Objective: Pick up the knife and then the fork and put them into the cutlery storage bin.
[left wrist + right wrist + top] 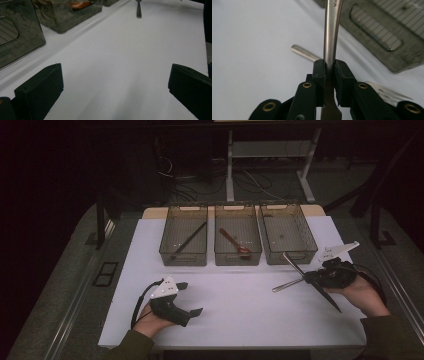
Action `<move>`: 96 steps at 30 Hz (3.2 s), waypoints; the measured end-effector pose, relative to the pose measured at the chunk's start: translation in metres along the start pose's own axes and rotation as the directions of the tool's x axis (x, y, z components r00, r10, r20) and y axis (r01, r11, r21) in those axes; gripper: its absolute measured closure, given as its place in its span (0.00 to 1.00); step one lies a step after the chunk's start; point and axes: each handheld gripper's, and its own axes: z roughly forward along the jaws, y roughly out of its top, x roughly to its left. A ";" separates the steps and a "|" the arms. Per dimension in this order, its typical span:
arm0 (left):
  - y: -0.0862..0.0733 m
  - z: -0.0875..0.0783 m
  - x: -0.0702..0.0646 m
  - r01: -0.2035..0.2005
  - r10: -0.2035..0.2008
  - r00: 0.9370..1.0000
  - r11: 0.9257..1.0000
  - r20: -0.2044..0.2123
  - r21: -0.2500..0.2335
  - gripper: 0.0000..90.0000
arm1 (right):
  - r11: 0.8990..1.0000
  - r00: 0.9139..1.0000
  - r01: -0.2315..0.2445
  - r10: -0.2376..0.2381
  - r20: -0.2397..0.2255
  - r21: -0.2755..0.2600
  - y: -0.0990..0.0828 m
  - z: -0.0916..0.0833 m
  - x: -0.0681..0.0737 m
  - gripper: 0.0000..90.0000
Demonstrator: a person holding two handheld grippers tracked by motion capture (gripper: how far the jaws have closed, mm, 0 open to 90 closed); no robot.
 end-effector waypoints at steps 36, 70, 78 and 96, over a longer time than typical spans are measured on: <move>0.001 -0.001 0.001 0.020 -0.020 1.000 1.000 -0.002 -0.007 0.00 | 0.941 0.974 -0.143 0.189 0.123 -0.306 0.071 -0.013 -0.045 0.87; 0.002 -0.002 0.000 0.022 -0.022 1.000 1.000 0.019 -0.019 0.00 | 0.953 0.950 -0.160 0.219 0.223 -0.256 0.120 0.049 -0.108 0.87; 0.001 0.000 -0.001 0.023 -0.023 0.999 1.000 0.028 -0.014 0.00 | 0.964 0.950 -0.181 0.223 0.219 -0.193 0.103 0.067 -0.112 0.87; 0.001 0.000 -0.002 0.022 -0.021 0.999 1.000 0.032 -0.014 0.00 | 0.962 0.959 -0.211 0.238 0.157 -0.171 0.107 0.080 -0.109 0.70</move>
